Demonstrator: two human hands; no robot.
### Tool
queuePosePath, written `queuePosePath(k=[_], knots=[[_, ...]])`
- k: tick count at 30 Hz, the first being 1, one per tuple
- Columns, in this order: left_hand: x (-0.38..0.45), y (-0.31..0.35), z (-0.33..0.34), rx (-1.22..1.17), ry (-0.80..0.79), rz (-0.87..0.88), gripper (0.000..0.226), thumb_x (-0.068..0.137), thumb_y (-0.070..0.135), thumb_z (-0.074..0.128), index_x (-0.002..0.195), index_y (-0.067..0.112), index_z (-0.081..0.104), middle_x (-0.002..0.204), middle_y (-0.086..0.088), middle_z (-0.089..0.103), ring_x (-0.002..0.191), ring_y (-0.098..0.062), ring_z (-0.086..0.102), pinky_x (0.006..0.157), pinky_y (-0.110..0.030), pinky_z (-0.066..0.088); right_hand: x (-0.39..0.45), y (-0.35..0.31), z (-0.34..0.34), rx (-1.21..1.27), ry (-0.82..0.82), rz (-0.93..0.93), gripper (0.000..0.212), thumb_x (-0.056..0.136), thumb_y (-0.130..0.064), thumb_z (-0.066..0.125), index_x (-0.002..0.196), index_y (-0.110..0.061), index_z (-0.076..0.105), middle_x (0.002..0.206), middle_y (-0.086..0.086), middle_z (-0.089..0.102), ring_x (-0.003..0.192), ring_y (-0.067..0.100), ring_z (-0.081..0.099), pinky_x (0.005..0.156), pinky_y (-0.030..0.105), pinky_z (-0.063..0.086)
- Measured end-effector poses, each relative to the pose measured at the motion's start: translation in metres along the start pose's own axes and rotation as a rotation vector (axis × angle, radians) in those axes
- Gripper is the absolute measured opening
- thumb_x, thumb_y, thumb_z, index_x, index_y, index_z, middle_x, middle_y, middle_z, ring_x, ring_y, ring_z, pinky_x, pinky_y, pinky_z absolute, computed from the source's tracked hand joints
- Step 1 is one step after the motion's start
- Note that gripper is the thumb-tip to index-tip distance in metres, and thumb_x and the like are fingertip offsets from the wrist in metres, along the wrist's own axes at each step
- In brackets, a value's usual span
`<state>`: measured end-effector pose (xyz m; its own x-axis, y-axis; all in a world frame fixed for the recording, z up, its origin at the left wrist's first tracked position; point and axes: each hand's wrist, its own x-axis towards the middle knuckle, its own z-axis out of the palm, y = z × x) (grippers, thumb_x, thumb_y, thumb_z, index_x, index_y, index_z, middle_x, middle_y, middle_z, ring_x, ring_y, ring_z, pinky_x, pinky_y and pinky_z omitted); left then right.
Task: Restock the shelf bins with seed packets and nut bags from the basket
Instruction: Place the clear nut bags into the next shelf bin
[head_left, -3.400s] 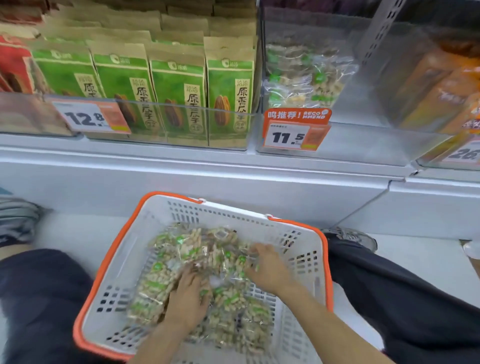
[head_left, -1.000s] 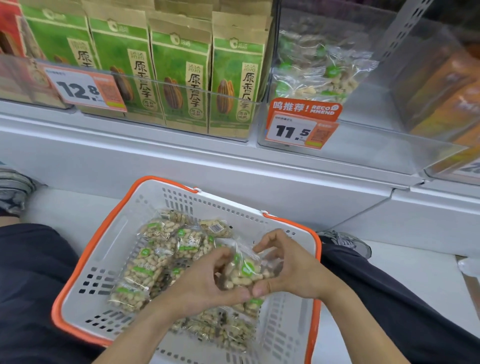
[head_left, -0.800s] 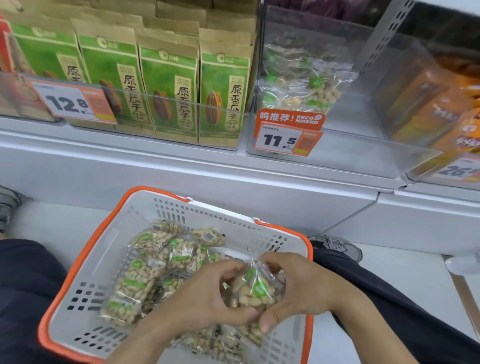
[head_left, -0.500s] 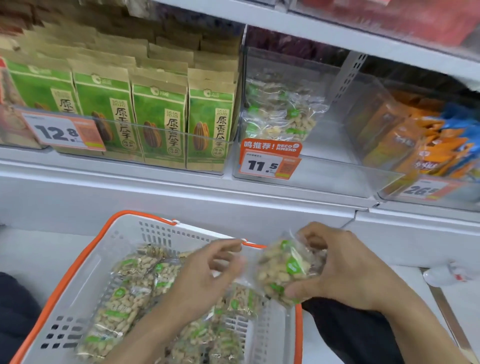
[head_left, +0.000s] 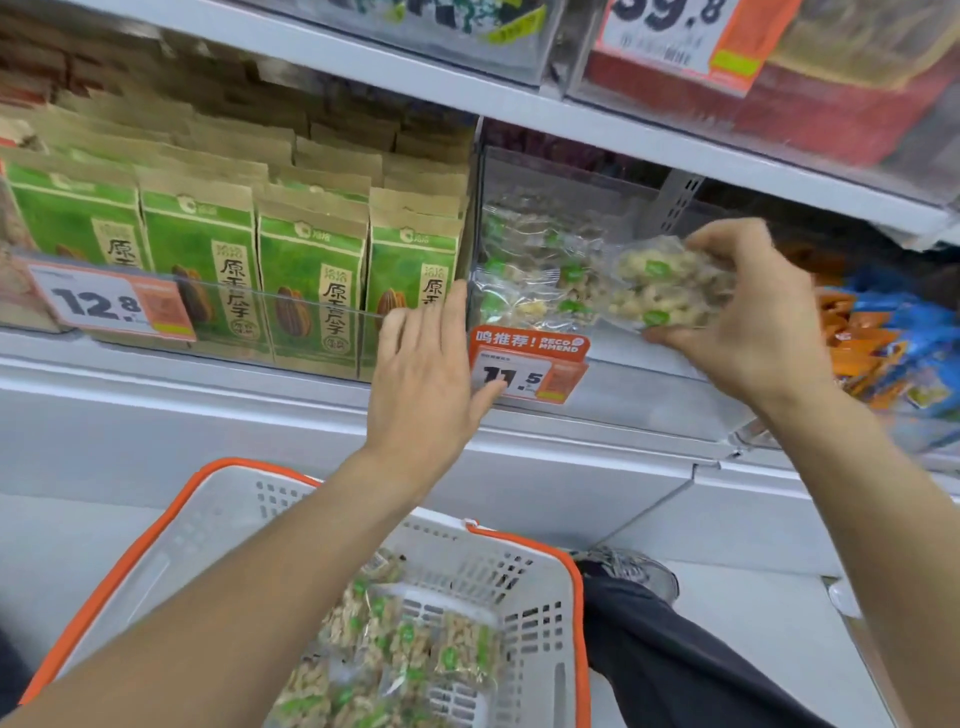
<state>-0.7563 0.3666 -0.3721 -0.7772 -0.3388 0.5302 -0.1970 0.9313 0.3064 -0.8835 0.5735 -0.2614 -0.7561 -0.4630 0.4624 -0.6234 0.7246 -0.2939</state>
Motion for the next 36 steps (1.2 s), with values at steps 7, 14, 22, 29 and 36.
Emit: queuePosePath(k=[7, 14, 22, 29, 36], knots=[[-0.001, -0.005, 0.019, 0.12, 0.133, 0.013, 0.09, 0.083, 0.059, 0.065, 0.143, -0.001, 0.036, 0.115, -0.011, 0.058, 0.107, -0.031, 0.054, 0.109, -0.042, 0.031, 0.061, 0.024, 0.067, -0.037, -0.39, 0.045, 0.091, 0.045, -0.03, 0.101, 0.124, -0.014, 0.058, 0.115, -0.001, 0.062, 0.11, 0.02, 0.06, 0.091, 0.027, 0.046], [0.001, -0.01, 0.03, 0.187, 0.168, 0.019, 0.093, 0.083, 0.063, 0.061, 0.145, -0.002, 0.034, 0.11, -0.011, 0.057, 0.106, -0.028, 0.046, 0.109, -0.04, 0.026, 0.065, 0.027, 0.071, 0.064, -0.46, 0.033, 0.093, 0.044, -0.039, 0.098, 0.127, -0.018, 0.062, 0.126, -0.003, 0.063, 0.114, 0.014, 0.058, 0.095, 0.025, 0.043], [-0.001, -0.013, 0.036, 0.173, 0.22, 0.041, 0.092, 0.084, 0.06, 0.063, 0.144, -0.004, 0.035, 0.113, -0.014, 0.058, 0.109, -0.029, 0.043, 0.11, -0.041, 0.025, 0.059, 0.035, 0.071, 0.403, -0.414, 0.347, 0.068, 0.054, -0.01, 0.096, 0.115, -0.01, 0.067, 0.123, 0.002, 0.061, 0.101, 0.027, 0.066, 0.061, 0.029, 0.062], [-0.001, -0.013, 0.035, 0.148, 0.209, 0.06, 0.091, 0.086, 0.061, 0.06, 0.145, -0.003, 0.033, 0.117, -0.014, 0.056, 0.111, -0.031, 0.047, 0.111, -0.043, 0.026, 0.051, 0.042, 0.06, 0.247, -0.34, 0.286, 0.08, 0.054, -0.04, 0.094, 0.124, -0.016, 0.064, 0.124, -0.001, 0.063, 0.106, 0.015, 0.063, 0.086, 0.029, 0.053], [-0.003, -0.004, 0.021, -0.118, 0.176, 0.015, 0.08, 0.088, 0.048, 0.065, 0.144, -0.001, 0.036, 0.128, -0.016, 0.054, 0.122, -0.031, 0.046, 0.116, -0.047, 0.025, -0.025, -0.008, 0.022, 0.309, 0.309, 0.101, 0.017, 0.088, -0.021, 0.073, 0.102, -0.016, 0.064, 0.098, -0.001, 0.067, 0.079, 0.001, 0.063, 0.069, 0.018, 0.053]])
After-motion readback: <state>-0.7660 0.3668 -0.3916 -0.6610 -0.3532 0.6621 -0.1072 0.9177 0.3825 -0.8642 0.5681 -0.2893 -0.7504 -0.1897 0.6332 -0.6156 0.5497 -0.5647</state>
